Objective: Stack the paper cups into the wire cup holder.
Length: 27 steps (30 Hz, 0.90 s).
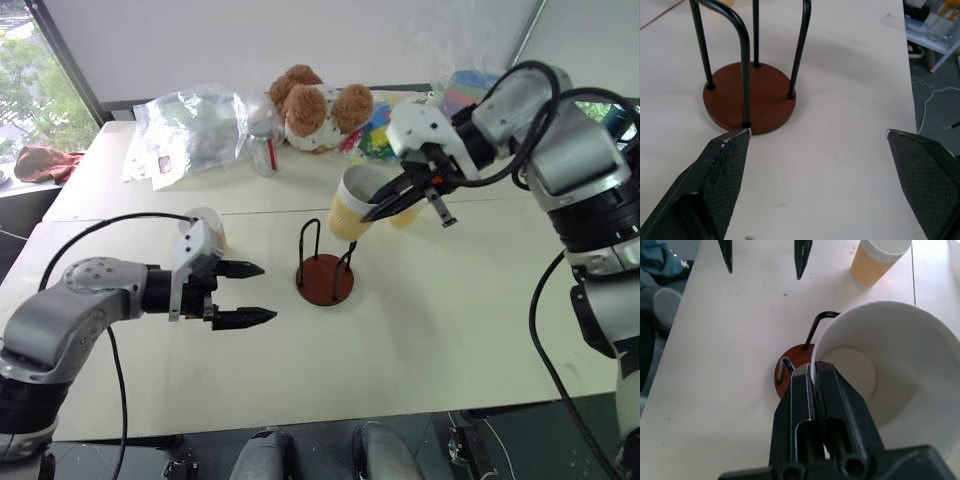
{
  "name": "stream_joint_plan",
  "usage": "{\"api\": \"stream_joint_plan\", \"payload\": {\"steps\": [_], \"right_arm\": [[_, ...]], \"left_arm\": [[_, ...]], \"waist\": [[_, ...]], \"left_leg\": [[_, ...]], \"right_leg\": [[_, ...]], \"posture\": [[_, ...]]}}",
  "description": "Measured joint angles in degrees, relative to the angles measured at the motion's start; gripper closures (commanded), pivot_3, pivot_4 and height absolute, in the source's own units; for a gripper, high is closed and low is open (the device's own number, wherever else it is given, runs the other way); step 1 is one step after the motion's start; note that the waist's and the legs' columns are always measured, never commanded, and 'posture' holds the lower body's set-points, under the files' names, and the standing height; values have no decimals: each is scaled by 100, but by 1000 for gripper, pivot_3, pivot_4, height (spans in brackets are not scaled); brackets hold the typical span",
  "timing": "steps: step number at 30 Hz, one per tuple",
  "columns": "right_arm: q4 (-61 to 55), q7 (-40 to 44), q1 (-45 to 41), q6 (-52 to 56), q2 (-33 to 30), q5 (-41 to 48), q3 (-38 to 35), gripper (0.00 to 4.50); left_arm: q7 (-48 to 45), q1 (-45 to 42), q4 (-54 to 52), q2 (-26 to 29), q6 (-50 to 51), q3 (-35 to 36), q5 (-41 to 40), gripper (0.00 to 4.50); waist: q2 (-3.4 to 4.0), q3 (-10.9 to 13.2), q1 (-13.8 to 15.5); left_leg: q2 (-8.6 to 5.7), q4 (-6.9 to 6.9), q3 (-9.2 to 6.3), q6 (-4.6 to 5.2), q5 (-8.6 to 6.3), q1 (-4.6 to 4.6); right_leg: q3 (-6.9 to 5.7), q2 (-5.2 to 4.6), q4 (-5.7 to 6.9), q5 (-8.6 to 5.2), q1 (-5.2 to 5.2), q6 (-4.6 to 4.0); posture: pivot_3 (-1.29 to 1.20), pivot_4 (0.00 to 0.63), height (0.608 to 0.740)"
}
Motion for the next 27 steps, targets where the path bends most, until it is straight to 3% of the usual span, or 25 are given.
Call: {"api": "stream_joint_plan", "payload": {"steps": [15, 27], "right_arm": [[568, 1, -314, -589, 261, -157, 291, 4446], [290, 1, -245, -311, 260, 79, 445, 4446]], "left_arm": [[330, 104, -70, -136, 6, 1, -105, 0], [388, 96, -69, -234, -6, -1, -96, 0]], "waist": [[1, 0, 16], [1, 0, 7]], "left_leg": [[-2, -1, -2, -14, 7, -5], [-3, -2, -3, -13, 6, -5]], "right_leg": [[-2, -10, 2, 0, -8, -2], [-4, -17, 2, -1, -10, -3]], "posture": [[0, 150, 740], [0, 150, 740]]}}
